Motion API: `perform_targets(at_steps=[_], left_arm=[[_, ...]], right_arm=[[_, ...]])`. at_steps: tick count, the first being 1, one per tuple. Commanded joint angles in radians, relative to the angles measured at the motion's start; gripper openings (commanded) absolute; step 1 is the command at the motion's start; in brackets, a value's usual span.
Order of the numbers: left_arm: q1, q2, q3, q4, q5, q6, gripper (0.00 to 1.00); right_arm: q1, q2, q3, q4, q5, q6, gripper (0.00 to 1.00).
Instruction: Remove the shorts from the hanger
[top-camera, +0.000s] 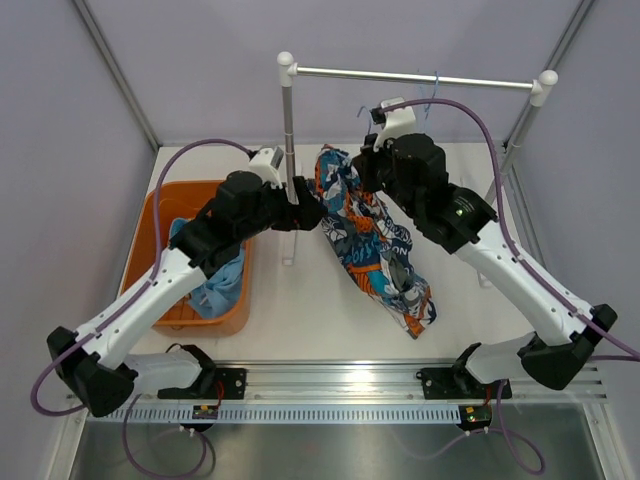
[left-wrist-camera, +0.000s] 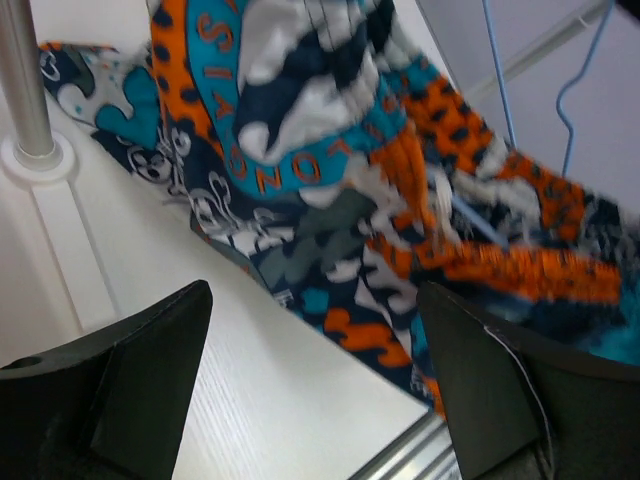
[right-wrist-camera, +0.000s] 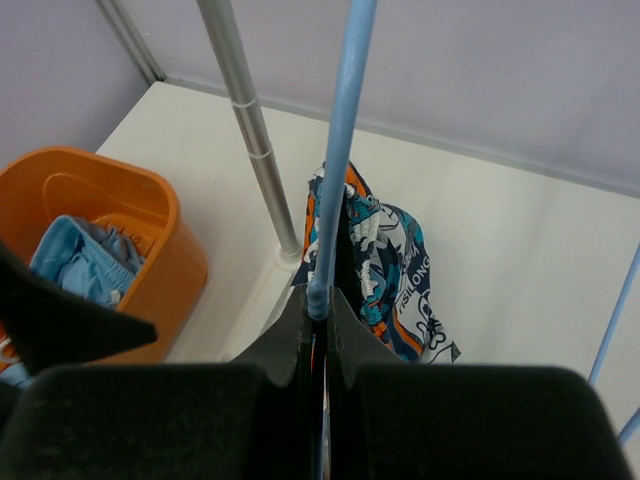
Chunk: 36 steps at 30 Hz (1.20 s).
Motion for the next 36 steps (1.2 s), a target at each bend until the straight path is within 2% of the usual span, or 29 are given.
perform_targets(at_steps=[1,7,11,19,22,23,25,26,28,29,32,33,36], left_arm=[[-0.052,0.09,0.091,0.149,-0.212,-0.073,0.88],[-0.137,0.233,0.186,0.232,-0.325,-0.111,0.88],[-0.16,0.316,0.241,0.196,-0.407,-0.127,0.86],[-0.161,0.304,0.171,0.219,-0.441,-0.148,0.74],[-0.161,0.307,0.171,0.214,-0.451,-0.135,0.65],[-0.161,0.308,0.169,0.212,-0.451,-0.127,0.56],[-0.161,0.319,0.18,0.211,-0.453,-0.116,0.47],[-0.161,0.325,0.184,0.2,-0.454,-0.11,0.37],[-0.16,0.339,0.195,0.192,-0.462,-0.104,0.27],[-0.16,0.339,0.2,0.191,-0.467,-0.099,0.17],[-0.158,0.353,0.223,0.176,-0.508,-0.079,0.03],[-0.155,0.364,0.24,0.16,-0.531,-0.072,0.0],[-0.129,0.425,0.318,0.087,-0.551,-0.058,0.0]], right_arm=[[0.041,-0.09,-0.04,-0.045,-0.047,0.072,0.0],[0.078,-0.154,-0.084,-0.094,-0.013,0.084,0.0],[0.079,-0.2,-0.112,-0.101,-0.001,0.091,0.0],[0.079,-0.234,-0.12,-0.116,0.036,0.08,0.0],[0.079,-0.24,-0.123,-0.113,0.027,0.087,0.0],[0.079,-0.24,-0.123,-0.114,0.027,0.089,0.0],[0.079,-0.246,-0.124,-0.121,0.027,0.089,0.0],[0.081,-0.249,-0.124,-0.122,0.027,0.09,0.0],[0.079,-0.255,-0.123,-0.13,0.024,0.091,0.0],[0.079,-0.257,-0.12,-0.134,0.022,0.092,0.0],[0.079,-0.269,-0.117,-0.151,0.004,0.089,0.0],[0.079,-0.277,-0.117,-0.156,-0.002,0.09,0.0],[0.079,-0.306,-0.12,-0.168,-0.059,0.09,0.0]])
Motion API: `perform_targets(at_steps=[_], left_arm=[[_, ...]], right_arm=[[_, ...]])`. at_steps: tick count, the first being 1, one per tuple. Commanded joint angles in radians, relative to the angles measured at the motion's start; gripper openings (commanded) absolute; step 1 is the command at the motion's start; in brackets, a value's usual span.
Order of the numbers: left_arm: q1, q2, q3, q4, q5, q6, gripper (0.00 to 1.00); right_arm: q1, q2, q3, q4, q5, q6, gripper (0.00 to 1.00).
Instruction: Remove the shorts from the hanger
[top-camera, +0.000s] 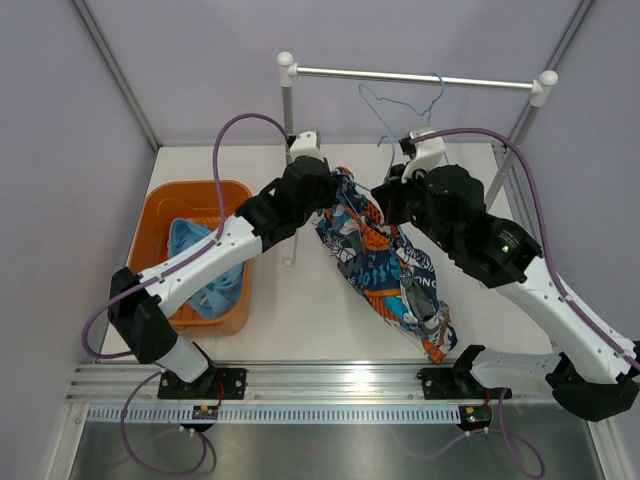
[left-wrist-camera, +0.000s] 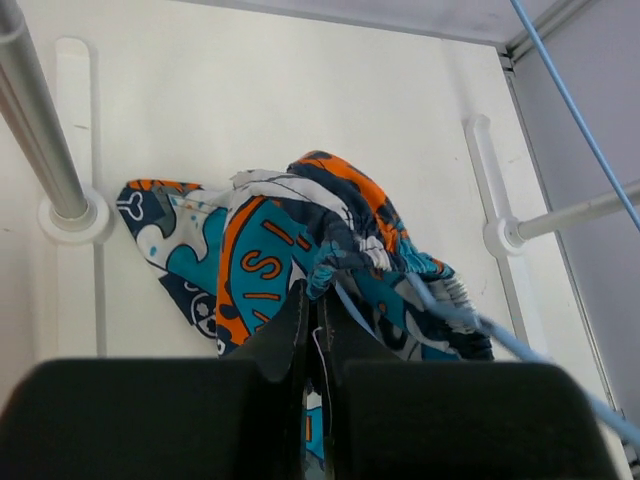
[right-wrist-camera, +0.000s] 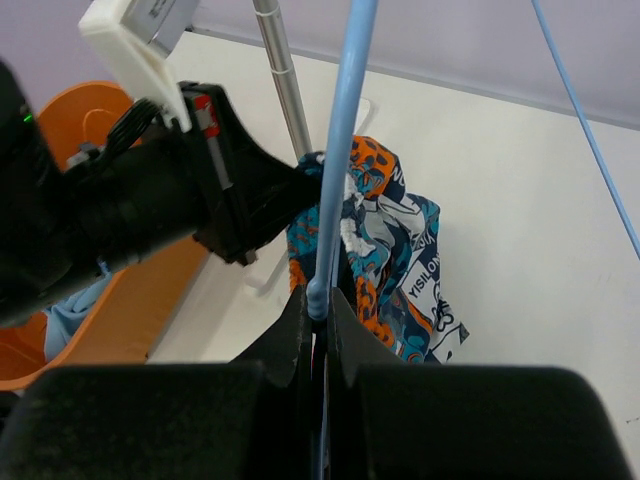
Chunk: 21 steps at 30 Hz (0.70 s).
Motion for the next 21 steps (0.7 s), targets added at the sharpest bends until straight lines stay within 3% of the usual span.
perform_targets(at_steps=[1,8,15,21], left_arm=[[0.042,0.06,0.099,-0.027,-0.1,0.03,0.0],[0.114,0.124,0.134,-0.017,-0.069,0.032,0.0],[0.125,0.111,0.068,0.037,0.07,0.035,0.0],[0.007,-0.053,-0.104,0.21,0.217,0.139,0.0]], right_arm=[[0.011,-0.075,0.015,-0.002,-0.065,0.013,0.0],[0.009,-0.102,0.015,-0.044,-0.156,0.004,0.0],[0.009,-0.139,-0.005,0.007,-0.027,0.002,0.0],[0.009,-0.092,-0.01,0.091,0.108,-0.011,0.0]])
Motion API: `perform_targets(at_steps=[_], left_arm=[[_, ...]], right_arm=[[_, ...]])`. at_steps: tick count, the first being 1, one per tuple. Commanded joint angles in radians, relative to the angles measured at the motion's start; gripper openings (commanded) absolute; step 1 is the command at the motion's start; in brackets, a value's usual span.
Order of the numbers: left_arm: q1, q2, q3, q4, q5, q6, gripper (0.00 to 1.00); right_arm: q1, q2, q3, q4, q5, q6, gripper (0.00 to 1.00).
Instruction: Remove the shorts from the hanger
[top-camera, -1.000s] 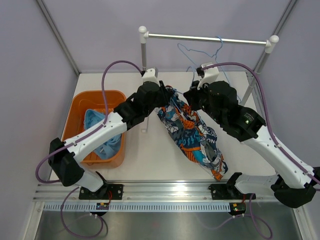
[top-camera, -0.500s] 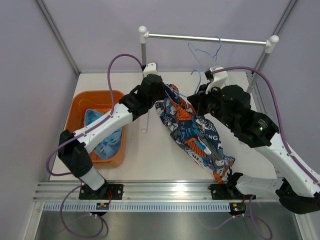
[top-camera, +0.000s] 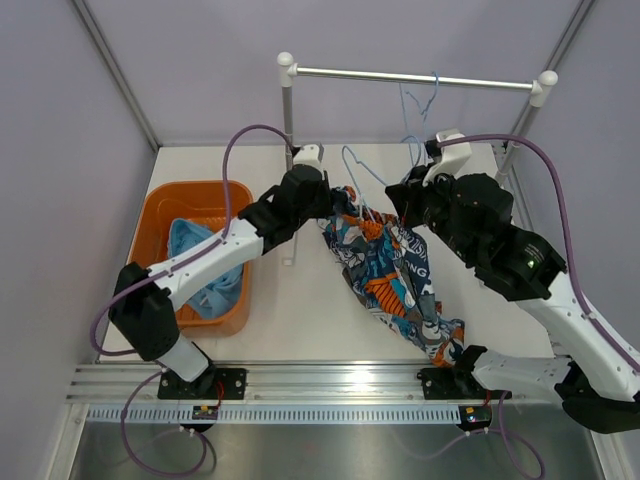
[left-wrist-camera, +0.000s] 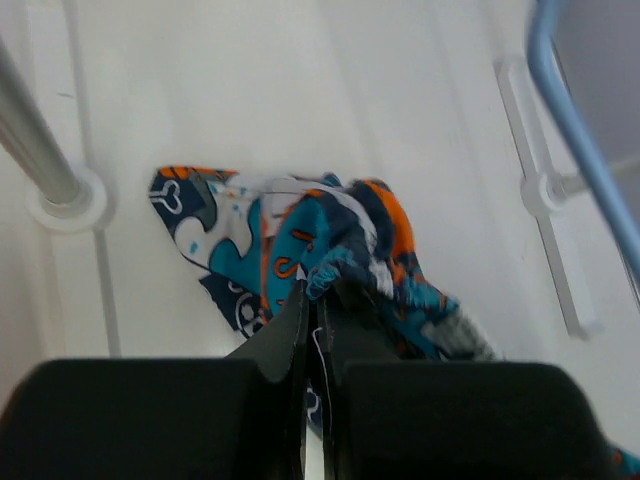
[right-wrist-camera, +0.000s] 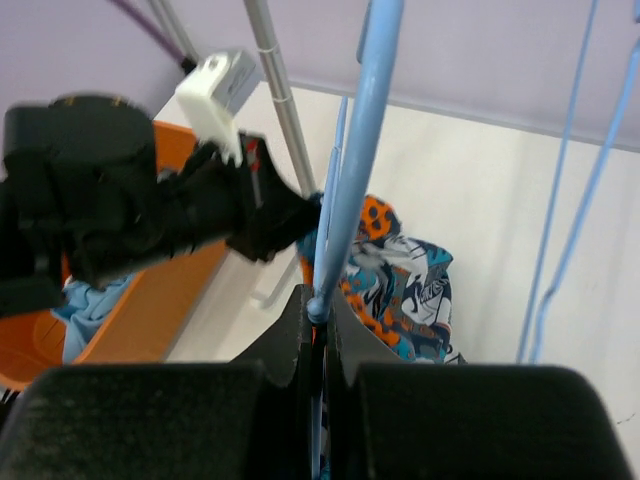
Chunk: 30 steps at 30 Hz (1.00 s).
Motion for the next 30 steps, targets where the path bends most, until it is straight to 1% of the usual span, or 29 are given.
perform_targets(at_steps=[1,3,4,5,6,7,8,9,10,11,12,13,15,17,18,20,21,22,23,24,25,26,28,29,30], left_arm=[[-0.116,-0.126,-0.036,0.151,0.115,0.109,0.0],[-0.181,-0.183,-0.033,0.154,0.189,0.217,0.0],[-0.257,-0.203,-0.031,0.148,0.204,0.256,0.0],[-0.296,-0.224,-0.03,0.143,0.216,0.336,0.0],[-0.332,-0.267,-0.031,0.136,0.261,0.379,0.0],[-0.403,-0.287,-0.03,0.113,0.301,0.418,0.0],[-0.434,-0.304,-0.023,0.091,0.333,0.477,0.0],[-0.46,-0.333,-0.016,0.065,0.388,0.502,0.0],[-0.504,-0.346,0.003,0.021,0.398,0.516,0.0],[-0.518,-0.358,0.007,-0.001,0.413,0.534,0.0],[-0.526,-0.37,0.013,-0.027,0.472,0.541,0.0],[-0.538,-0.395,0.018,-0.047,0.496,0.544,0.0],[-0.552,-0.422,0.01,-0.081,0.507,0.547,0.0],[-0.555,-0.471,-0.017,-0.066,0.449,0.538,0.0],[-0.555,-0.485,-0.022,-0.059,0.337,0.533,0.0],[-0.555,-0.51,0.009,-0.079,0.196,0.531,0.0],[-0.555,-0.51,0.039,-0.099,0.033,0.541,0.0],[-0.555,-0.504,0.081,-0.14,-0.054,0.547,0.0],[-0.552,-0.49,0.128,-0.153,-0.137,0.601,0.0],[-0.548,-0.479,0.239,-0.162,-0.282,0.626,0.0],[-0.526,-0.467,0.306,-0.182,-0.328,0.651,0.0],[-0.511,-0.444,0.428,-0.179,-0.383,0.701,0.0],[-0.476,-0.429,0.53,-0.123,-0.406,0.757,0.0],[-0.471,-0.421,0.571,-0.092,-0.414,0.844,0.0],[-0.471,-0.412,0.608,-0.051,-0.45,0.901,0.0]], right_arm=[[0.009,0.028,0.005,0.108,0.106,-0.017,0.0],[0.011,0.051,0.006,0.14,0.151,-0.032,0.0],[0.009,0.075,0.01,0.154,0.171,-0.049,0.0],[0.009,0.086,0.017,0.166,0.185,-0.057,0.0],[0.008,0.097,0.02,0.189,0.214,-0.067,0.0],[0.008,0.121,0.028,0.205,0.228,-0.09,0.0],[0.008,0.137,0.039,0.215,0.24,-0.101,0.0],[0.008,0.151,0.049,0.229,0.263,-0.107,0.0],[0.006,0.183,0.062,0.232,0.272,-0.12,0.0],[0.003,0.198,0.092,0.237,0.278,-0.126,0.0],[-0.003,0.213,0.105,0.248,0.292,-0.135,0.0],[-0.008,0.242,0.123,0.254,0.297,-0.141,0.0],[-0.023,0.275,0.183,0.249,0.311,-0.158,0.0],[-0.034,0.31,0.242,0.242,0.318,-0.163,0.0],[-0.038,0.316,0.258,0.231,0.321,-0.161,0.0],[-0.049,0.326,0.304,0.22,0.326,-0.161,0.0],[-0.049,0.327,0.315,0.206,0.332,-0.164,0.0],[-0.051,0.327,0.322,0.199,0.335,-0.172,0.0],[-0.052,0.323,0.327,0.194,0.338,-0.175,0.0],[-0.051,0.312,0.324,0.19,0.346,-0.178,0.0],[-0.051,0.304,0.319,0.188,0.35,-0.178,0.0],[-0.052,0.297,0.306,0.185,0.358,-0.179,0.0],[-0.054,0.274,0.292,0.177,0.36,-0.173,0.0],[-0.054,0.263,0.278,0.171,0.36,-0.172,0.0],[-0.054,0.257,0.273,0.16,0.361,-0.169,0.0]])
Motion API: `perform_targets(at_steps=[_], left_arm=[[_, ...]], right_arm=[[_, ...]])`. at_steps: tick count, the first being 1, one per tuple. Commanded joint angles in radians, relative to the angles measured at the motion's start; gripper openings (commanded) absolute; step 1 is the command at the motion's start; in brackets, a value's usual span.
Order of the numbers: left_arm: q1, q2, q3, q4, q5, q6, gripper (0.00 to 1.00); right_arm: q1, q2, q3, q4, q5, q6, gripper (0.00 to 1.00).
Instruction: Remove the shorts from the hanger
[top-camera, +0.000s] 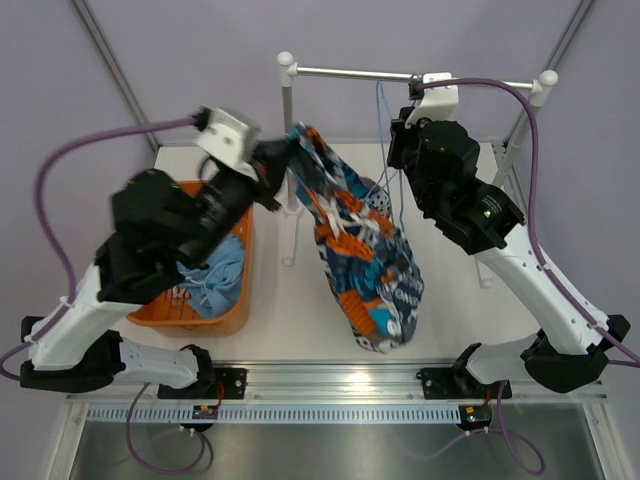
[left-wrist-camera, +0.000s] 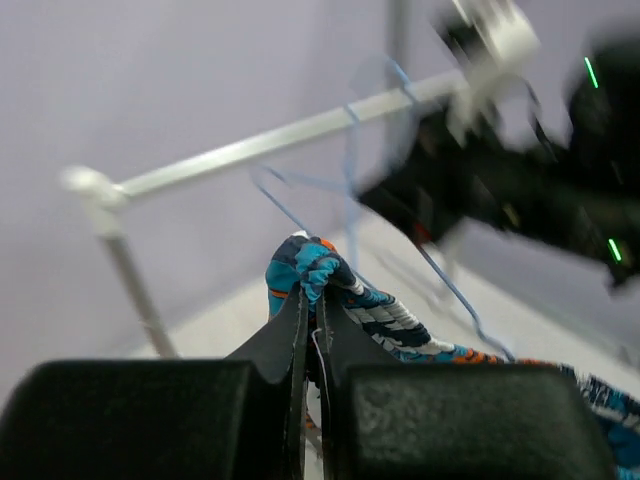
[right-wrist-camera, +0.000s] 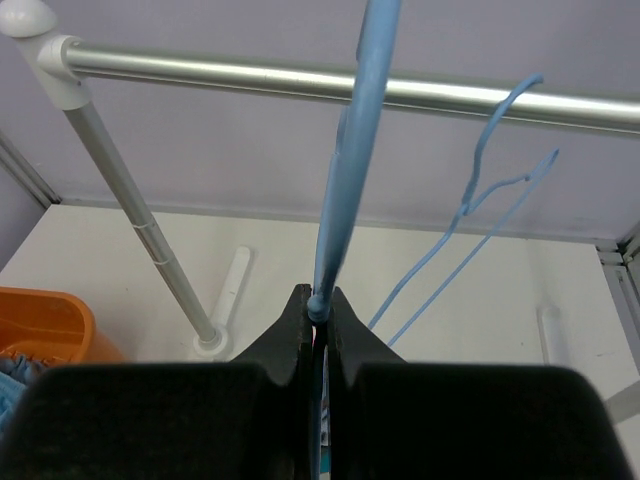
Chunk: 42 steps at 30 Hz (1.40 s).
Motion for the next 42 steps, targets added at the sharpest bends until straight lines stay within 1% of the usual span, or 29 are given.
perform_targets(at_steps=[1,2,3,4,5,6,7,10,13,15,17,21,22,24,25,27,29,30,31,33,34,35,36,37,38,39,40,41,42], left_arm=[[0.016,0.004,0.215,0.261,-0.241,0.255,0.0],[0.018,0.022,0.238,0.327,-0.275,0.397,0.0],[0.018,0.039,0.252,0.42,-0.35,0.491,0.0],[0.029,0.067,0.255,0.62,-0.372,0.577,0.0],[0.039,0.081,0.26,0.704,-0.385,0.718,0.0],[0.053,0.093,0.267,0.776,-0.395,0.76,0.0],[0.087,0.108,0.287,0.82,-0.392,0.776,0.0],[0.175,0.107,0.349,0.82,-0.355,0.73,0.0],[0.268,0.093,0.346,0.759,-0.323,0.658,0.0],[0.323,0.073,0.286,0.728,-0.323,0.598,0.0],[0.355,0.035,0.207,0.722,-0.318,0.529,0.0],[0.487,-0.006,0.032,0.589,-0.32,0.355,0.0],[0.507,-0.02,-0.005,0.566,-0.314,0.255,0.0],[0.558,-0.074,-0.096,0.536,-0.304,0.157,0.0],[0.57,-0.088,-0.186,0.51,-0.306,0.074,0.0],[0.602,-0.12,-0.266,0.461,-0.35,-0.006,0.0],[0.63,-0.135,-0.361,0.394,-0.372,-0.159,0.0],[0.674,-0.141,-0.39,0.318,-0.355,-0.236,0.0],[0.697,-0.154,-0.416,0.277,-0.334,-0.361,0.0],[0.774,-0.154,-0.475,0.166,-0.266,-0.466,0.0],[0.797,-0.152,-0.489,0.127,-0.255,-0.565,0.0],[0.824,-0.154,-0.519,0.093,-0.211,-0.616,0.0],[0.896,-0.161,-0.542,0.046,-0.168,-0.668,0.0],[0.938,-0.169,-0.57,0.038,-0.106,-0.766,0.0],[0.991,-0.193,-0.648,0.038,0.044,-0.813,0.0],[1.101,-0.206,-0.695,0.06,0.123,-0.865,0.0],[1.157,-0.217,-0.744,0.085,0.212,-0.952,0.0],[1.255,-0.223,-0.833,0.107,0.352,-0.989,0.0],[1.291,-0.22,-0.869,0.133,0.398,-1.02,0.0]], right_arm=[[-0.008,-0.061,-0.015,-0.008,0.045,0.001,0.0],[-0.008,-0.068,-0.025,-0.016,0.045,0.007,0.0],[-0.008,-0.076,-0.03,-0.03,0.041,0.011,0.0],[-0.008,-0.09,-0.036,-0.036,0.036,0.024,0.0],[-0.008,-0.096,-0.051,-0.037,0.033,0.027,0.0],[-0.008,-0.107,-0.058,-0.047,0.027,0.031,0.0],[-0.008,-0.111,-0.067,-0.05,0.025,0.036,0.0],[-0.008,-0.124,-0.09,-0.06,0.016,0.045,0.0],[-0.008,-0.134,-0.114,-0.06,0.006,0.054,0.0],[-0.008,-0.141,-0.133,-0.053,0.002,0.056,0.0],[-0.008,-0.145,-0.154,-0.042,-0.002,0.056,0.0],[-0.008,-0.144,-0.171,-0.044,-0.004,0.059,0.0],[-0.008,-0.147,-0.182,-0.044,-0.004,0.061,0.0],[-0.01,-0.156,-0.193,-0.039,-0.007,0.064,0.0],[-0.008,-0.158,-0.203,-0.039,-0.008,0.064,0.0],[-0.01,-0.165,-0.213,-0.039,-0.008,0.064,0.0],[-0.01,-0.168,-0.223,-0.042,-0.008,0.064,0.0],[-0.008,-0.174,-0.228,-0.045,-0.008,0.067,0.0],[-0.01,-0.176,-0.234,-0.048,-0.007,0.068,0.0],[-0.01,-0.185,-0.239,-0.062,-0.013,0.082,0.0],[-0.008,-0.19,-0.245,-0.068,-0.014,0.088,0.0],[-0.01,-0.191,-0.246,-0.079,-0.022,0.094,0.0],[-0.01,-0.197,-0.248,-0.085,-0.025,0.106,0.0],[-0.01,-0.199,-0.251,-0.09,-0.027,0.111,0.0],[-0.01,-0.202,-0.254,-0.1,-0.024,0.117,0.0],[-0.01,-0.202,-0.251,-0.106,-0.022,0.125,0.0],[-0.008,-0.202,-0.252,-0.114,-0.019,0.131,0.0],[-0.008,-0.207,-0.252,-0.128,-0.016,0.137,0.0],[-0.008,-0.21,-0.254,-0.134,-0.016,0.148,0.0]])
